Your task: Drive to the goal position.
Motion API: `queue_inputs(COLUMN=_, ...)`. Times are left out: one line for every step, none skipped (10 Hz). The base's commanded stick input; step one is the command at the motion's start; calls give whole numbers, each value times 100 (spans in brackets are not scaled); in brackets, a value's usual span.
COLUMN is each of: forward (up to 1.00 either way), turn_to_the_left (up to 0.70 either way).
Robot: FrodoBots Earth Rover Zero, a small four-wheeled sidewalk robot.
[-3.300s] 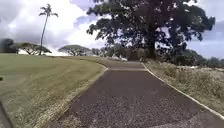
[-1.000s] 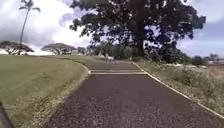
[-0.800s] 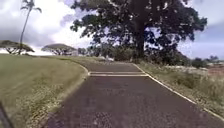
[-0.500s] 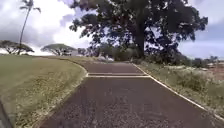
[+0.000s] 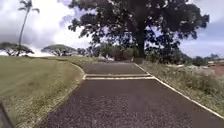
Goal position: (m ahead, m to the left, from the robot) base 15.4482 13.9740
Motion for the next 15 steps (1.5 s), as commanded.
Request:
queue_inputs(forward=70, turn_to_the_left=0)
queue_inputs(forward=70, turn_to_the_left=0)
queue_inputs(forward=70, turn_to_the_left=0)
queue_inputs(forward=70, turn_to_the_left=0)
queue_inputs(forward=70, turn_to_the_left=0)
queue_inputs(forward=70, turn_to_the_left=0)
queue_inputs(forward=70, turn_to_the_left=0)
queue_inputs(forward=70, turn_to_the_left=0)
queue_inputs(forward=70, turn_to_the_left=0)
queue_inputs(forward=70, turn_to_the_left=0)
queue_inputs(forward=70, turn_to_the_left=0)
queue_inputs(forward=70, turn_to_the_left=0)
queue_inputs(forward=70, turn_to_the_left=0)
queue_inputs(forward=70, turn_to_the_left=0)
queue_inputs(forward=70, turn_to_the_left=0)
